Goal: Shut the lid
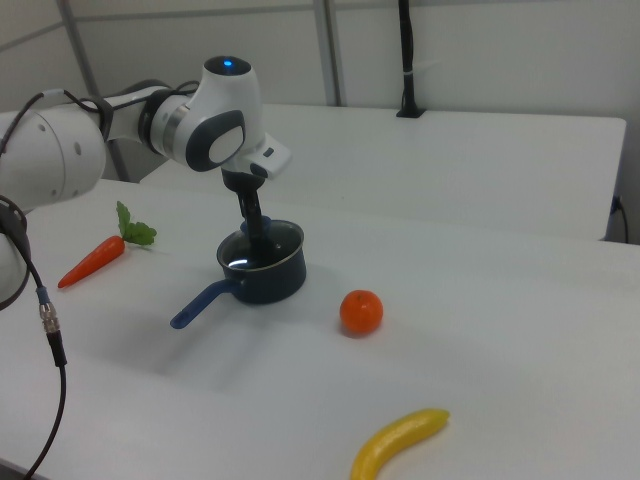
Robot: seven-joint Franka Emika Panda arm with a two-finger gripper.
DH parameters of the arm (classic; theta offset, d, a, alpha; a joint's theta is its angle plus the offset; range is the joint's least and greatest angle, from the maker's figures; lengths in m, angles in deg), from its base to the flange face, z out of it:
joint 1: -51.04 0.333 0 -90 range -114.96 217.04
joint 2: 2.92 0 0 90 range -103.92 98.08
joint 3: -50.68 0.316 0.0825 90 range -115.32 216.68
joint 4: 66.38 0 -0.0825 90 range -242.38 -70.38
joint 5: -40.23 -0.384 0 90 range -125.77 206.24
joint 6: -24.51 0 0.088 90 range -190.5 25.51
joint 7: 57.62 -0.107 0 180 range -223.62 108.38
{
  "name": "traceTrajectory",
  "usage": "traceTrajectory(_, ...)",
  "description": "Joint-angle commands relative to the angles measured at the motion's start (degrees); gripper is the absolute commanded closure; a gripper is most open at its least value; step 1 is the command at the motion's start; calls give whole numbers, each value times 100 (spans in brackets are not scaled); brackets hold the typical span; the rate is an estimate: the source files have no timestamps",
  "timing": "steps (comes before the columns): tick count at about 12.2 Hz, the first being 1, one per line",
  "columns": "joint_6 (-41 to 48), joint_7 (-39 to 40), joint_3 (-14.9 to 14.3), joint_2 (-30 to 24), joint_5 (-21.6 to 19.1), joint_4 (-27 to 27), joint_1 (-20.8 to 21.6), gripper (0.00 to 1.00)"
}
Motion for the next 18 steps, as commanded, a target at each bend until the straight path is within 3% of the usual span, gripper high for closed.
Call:
traceTrajectory(1,473,805,-24,-587,-2,-371,59,0)
traceTrajectory(4,1300,1598,81,-1175,918,-555,15,0)
traceTrajectory(7,1346,2442,747,-2228,1824,-1660,-588,0)
traceTrajectory(11,1424,3156,1162,-3417,1888,-2699,-1328,0)
traceTrajectory(18,1504,3051,1101,-3375,1906,-2542,-1365,0)
